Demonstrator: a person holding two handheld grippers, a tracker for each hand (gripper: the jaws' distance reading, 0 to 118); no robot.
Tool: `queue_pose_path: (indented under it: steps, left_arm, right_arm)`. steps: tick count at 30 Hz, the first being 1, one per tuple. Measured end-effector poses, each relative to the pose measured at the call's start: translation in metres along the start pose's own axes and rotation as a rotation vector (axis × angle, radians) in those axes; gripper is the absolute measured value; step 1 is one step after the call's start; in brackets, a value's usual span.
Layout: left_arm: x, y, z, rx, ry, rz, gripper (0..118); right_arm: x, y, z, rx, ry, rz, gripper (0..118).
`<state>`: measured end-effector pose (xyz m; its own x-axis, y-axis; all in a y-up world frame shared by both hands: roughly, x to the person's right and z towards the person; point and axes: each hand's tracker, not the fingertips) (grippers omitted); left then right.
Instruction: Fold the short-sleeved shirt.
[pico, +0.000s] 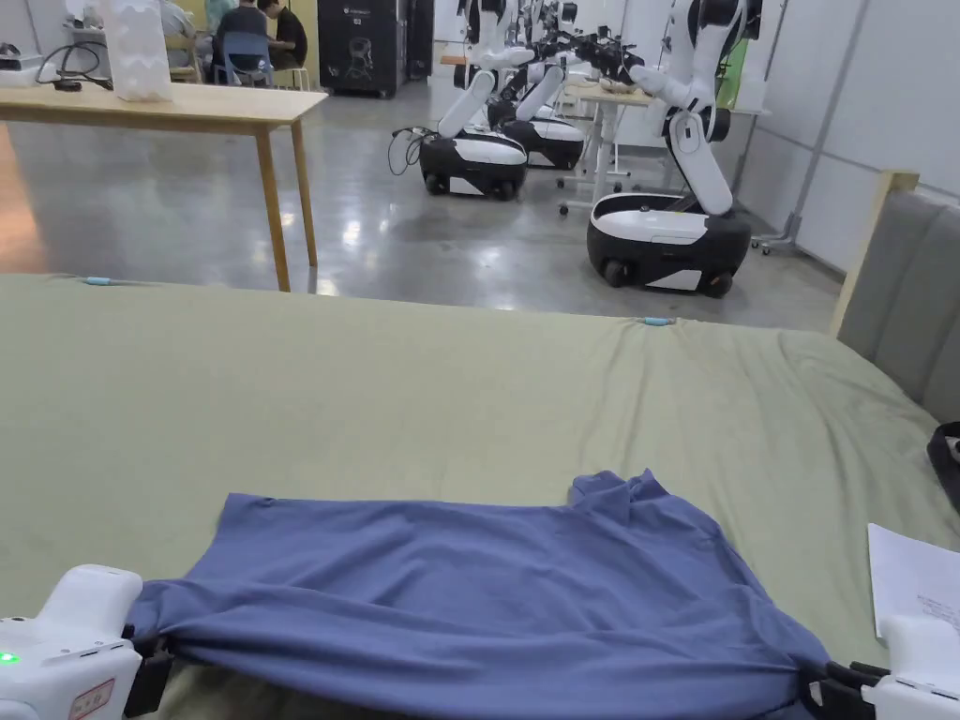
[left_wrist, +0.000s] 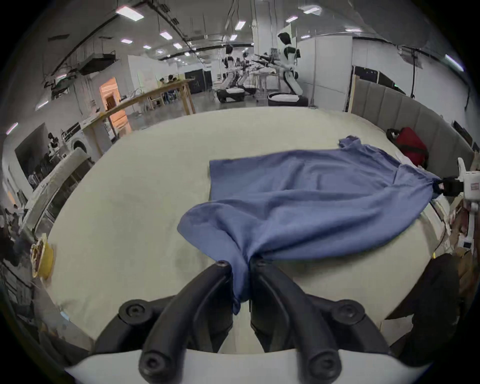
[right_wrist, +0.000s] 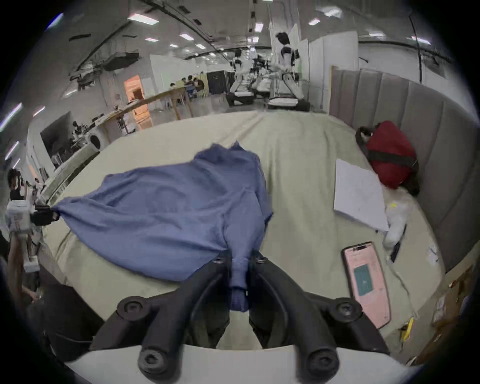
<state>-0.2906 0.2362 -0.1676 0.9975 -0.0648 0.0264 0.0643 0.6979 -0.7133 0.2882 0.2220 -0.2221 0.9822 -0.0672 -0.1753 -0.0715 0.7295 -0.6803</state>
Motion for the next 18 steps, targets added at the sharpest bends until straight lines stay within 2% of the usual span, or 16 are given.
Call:
queue_pose_path:
  steps: [4,10,11,12,13,14,15,18]
  left_arm:
    - [-0.007,-0.014,0.015,-0.02,-0.011,-0.009,7]
    - [-0.009,-0.054,-0.012,-0.094,-0.051,0.094,9]
    - [-0.009,-0.056,-0.009,-0.089,-0.033,0.111,12]
    - [-0.011,-0.056,-0.005,-0.088,0.018,0.122,26]
    - [-0.01,-0.054,0.004,-0.067,0.057,0.117,65]
    - [-0.009,-0.051,0.014,-0.021,0.076,0.13,92]
    - [-0.006,-0.045,0.027,0.057,0.06,0.152,108]
    - [0.012,-0.021,0.05,0.227,0.053,0.123,110]
  right_arm:
    - [-0.005,-0.011,0.019,-0.029,-0.005,0.018,12]
    - [-0.003,-0.056,-0.022,-0.144,-0.02,-0.004,13]
    - [-0.008,-0.056,-0.017,-0.144,-0.033,0.0,17]
    - [-0.01,-0.054,-0.012,-0.14,-0.053,0.01,32]
    - [-0.013,-0.05,-0.005,-0.126,-0.059,0.018,73]
    - [-0.018,-0.043,0.004,-0.082,-0.058,0.025,100]
    - [-0.024,-0.035,0.014,-0.024,-0.044,0.027,110]
    - [-0.052,-0.009,0.034,0.146,-0.018,0.043,110]
